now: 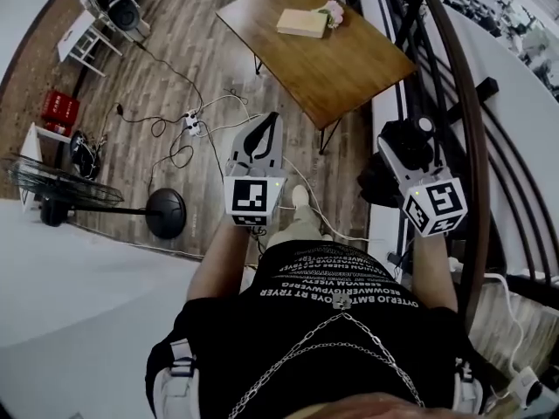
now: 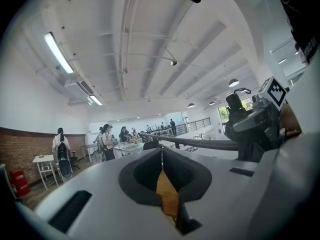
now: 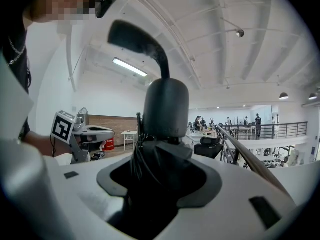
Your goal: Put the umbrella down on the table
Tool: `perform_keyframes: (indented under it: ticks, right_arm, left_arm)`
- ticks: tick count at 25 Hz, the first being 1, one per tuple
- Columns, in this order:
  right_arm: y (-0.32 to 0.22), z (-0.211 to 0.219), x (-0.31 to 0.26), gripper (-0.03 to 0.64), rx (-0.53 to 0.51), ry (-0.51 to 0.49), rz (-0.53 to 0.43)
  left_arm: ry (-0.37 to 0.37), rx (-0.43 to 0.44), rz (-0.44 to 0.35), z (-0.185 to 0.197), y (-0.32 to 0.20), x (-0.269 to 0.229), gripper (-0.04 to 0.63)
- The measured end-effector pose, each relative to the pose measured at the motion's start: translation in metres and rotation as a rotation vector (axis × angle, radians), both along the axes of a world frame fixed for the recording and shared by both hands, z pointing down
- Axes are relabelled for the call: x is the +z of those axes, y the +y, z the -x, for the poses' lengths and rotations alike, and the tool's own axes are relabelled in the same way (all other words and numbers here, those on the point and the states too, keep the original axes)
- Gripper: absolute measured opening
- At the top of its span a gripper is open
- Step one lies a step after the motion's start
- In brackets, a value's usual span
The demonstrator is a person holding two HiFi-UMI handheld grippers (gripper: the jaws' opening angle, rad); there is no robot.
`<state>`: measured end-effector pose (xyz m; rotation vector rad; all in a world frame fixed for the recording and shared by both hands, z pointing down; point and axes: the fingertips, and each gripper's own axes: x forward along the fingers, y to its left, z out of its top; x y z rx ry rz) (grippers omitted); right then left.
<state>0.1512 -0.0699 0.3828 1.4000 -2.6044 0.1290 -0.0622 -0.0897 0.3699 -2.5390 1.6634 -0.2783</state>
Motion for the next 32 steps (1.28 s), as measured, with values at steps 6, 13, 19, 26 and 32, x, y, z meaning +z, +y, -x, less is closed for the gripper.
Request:
perform_keyframes:
  ticks: [6,13,19,26,32]
  right_arm:
    - [-0.041,0.006,-0.003,0.244,0.017,0.020,-0.005]
    - [-0.099,0.021,-0.012,0.244,0.025,0.019,-0.010]
    - [-0.139,0.038,-0.012,0.244,0.040,0.006,-0.006]
    - [-0.176,0.050,-0.021,0.244,0.074,0.001,-0.027]
    - [-0.195,0.056,-0.016,0.242,0.102,0.011,-0.023]
  left_arm:
    - [0.019,0.013,-0.004,0.006,-0.047,0.001,0.031]
    - [0.027,0.019,0.014,0.023,-0.107,0.004,0.031]
    - [0.016,0.045,0.014,0.036,-0.150,0.005,0.031]
    - [0.032,0.085,-0.011,0.046,-0.194,-0.004,0.031]
    - [0.053,0.107,0.001,0.052,-0.214,0.007,0.031]
